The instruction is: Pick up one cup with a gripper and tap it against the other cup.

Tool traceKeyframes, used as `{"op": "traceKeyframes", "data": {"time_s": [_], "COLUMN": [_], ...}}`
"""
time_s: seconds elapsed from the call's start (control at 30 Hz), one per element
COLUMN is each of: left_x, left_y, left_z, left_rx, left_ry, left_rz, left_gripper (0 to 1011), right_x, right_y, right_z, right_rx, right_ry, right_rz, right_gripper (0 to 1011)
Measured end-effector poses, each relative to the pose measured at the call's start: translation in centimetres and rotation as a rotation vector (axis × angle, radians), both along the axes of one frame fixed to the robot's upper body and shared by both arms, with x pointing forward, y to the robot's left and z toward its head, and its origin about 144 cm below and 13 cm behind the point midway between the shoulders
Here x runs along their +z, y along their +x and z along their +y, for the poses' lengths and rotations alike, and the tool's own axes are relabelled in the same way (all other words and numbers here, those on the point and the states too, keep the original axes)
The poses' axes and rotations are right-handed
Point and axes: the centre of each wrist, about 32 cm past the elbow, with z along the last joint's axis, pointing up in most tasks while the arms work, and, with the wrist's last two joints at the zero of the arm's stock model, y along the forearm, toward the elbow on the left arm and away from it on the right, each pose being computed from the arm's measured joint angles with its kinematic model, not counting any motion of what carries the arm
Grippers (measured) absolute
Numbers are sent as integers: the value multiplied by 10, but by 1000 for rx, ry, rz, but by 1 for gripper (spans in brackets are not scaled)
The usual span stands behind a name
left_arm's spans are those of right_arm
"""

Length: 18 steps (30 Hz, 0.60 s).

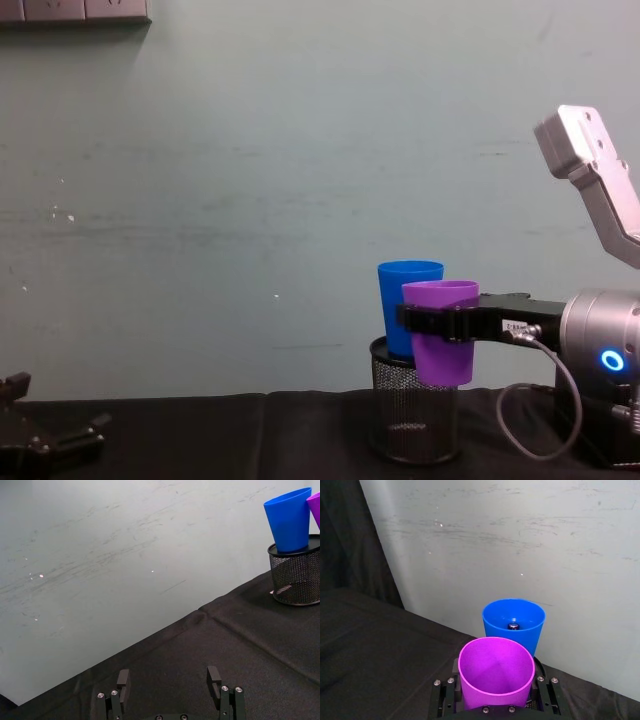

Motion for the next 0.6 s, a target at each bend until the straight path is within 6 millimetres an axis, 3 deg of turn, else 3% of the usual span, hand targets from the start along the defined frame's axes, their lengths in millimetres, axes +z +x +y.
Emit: {"op": "traceKeyframes", "data": {"time_s": [0.6], "left_x": [0], "left_y": [0], "left_z": [0], "left_rx": [0], "left_ry": [0], "left_rz": [0], "left_gripper": [1000], "right_x": [0], "right_y": [0], "right_z": [0], "right_rx": [0], "right_ry": [0], "right_rz": [0], "right_gripper": [731]}}
